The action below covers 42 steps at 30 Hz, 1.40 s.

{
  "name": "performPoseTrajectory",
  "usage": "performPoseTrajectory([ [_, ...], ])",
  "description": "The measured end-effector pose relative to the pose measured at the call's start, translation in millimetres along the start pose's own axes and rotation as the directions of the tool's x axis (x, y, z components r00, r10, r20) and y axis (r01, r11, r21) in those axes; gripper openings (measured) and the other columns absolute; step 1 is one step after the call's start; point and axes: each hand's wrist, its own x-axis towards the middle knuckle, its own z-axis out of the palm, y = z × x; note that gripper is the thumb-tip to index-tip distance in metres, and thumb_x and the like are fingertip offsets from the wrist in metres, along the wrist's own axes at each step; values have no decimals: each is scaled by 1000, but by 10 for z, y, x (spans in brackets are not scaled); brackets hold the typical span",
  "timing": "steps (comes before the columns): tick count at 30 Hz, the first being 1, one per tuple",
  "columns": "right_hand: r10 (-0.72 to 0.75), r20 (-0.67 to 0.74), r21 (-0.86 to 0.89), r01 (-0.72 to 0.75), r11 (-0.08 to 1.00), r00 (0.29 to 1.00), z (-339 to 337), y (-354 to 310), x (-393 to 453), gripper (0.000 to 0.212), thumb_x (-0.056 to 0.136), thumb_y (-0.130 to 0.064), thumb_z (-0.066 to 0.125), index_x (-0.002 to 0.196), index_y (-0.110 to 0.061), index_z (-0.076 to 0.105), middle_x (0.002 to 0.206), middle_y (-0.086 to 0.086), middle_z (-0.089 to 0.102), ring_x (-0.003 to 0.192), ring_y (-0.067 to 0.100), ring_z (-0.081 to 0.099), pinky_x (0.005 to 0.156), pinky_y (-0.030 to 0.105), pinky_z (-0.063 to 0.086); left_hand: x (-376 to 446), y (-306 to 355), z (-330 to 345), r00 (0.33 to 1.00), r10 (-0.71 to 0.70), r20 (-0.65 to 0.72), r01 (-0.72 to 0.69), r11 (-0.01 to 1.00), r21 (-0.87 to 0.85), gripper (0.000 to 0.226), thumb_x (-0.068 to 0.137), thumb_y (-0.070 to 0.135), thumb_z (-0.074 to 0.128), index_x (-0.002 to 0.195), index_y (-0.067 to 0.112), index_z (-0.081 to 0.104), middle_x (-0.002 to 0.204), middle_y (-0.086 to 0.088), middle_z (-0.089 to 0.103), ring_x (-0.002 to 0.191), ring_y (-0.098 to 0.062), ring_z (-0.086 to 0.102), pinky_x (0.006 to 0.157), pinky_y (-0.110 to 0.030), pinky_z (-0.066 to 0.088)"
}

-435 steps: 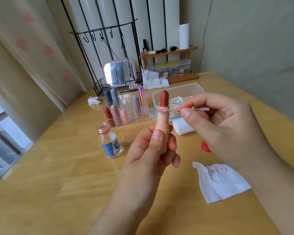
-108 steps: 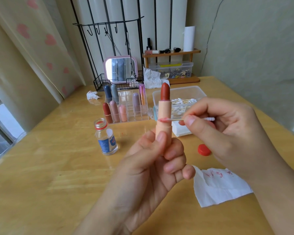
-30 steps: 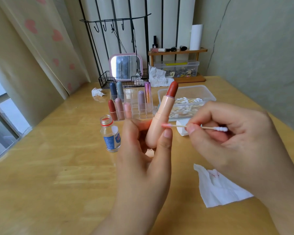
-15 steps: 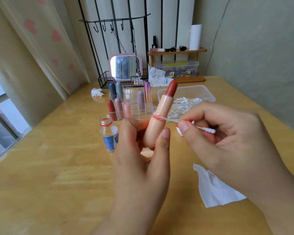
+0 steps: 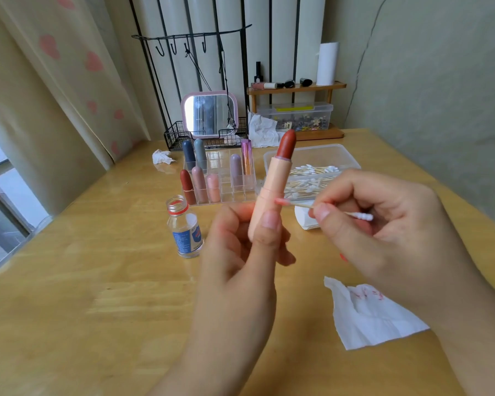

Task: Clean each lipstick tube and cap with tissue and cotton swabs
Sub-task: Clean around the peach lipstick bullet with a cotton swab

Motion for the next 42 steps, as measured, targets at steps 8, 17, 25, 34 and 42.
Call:
performPoseTrajectory([
  [8,-27,26,132,23,991,999,55,1,-8,13,86,-10,60,73,-10,61,56,-8,58,46,4,52,50,8,39,21,-15,37,980,-164,110,189,940,-285,35,88,34,43,80,14,70,69,-2,54,59,-14,50,64,-25,50],
  [17,-63,-16,-17,62,998,998,56,-26,-2,14,83,-5,60,70,-8,62,43,-8,43,43,-6,50,51,0,32,14,-13,65,954,-228,193,288,876,-388,17,83,22,48,94,9,51,62,6,46,51,-10,43,59,-24,46],
  [25,42,-77,33,-40,999,996,-72,-2,26,16,79,-26,57,68,-15,62,49,3,44,44,7,35,39,30,41,25,-35,47,940,-180,290,311,802,-511,23,86,25,62,93,3,63,70,-3,55,57,-15,51,62,-31,51],
  [34,25,-44,52,-22,998,999,-56,-15,16,13,82,-10,59,69,-8,61,46,-17,43,42,4,44,40,25,43,33,-54,66,925,-240,295,365,777,-512,35,86,27,43,82,8,72,62,-2,49,49,-13,44,58,-29,49],
  [42,-9,26,135,6,991,1000,-13,-47,1,14,83,0,58,68,-1,58,47,-20,48,41,-1,53,45,11,42,33,-50,79,920,-250,303,381,749,-542,35,85,26,44,82,6,72,61,-2,47,48,-12,41,56,-29,49],
])
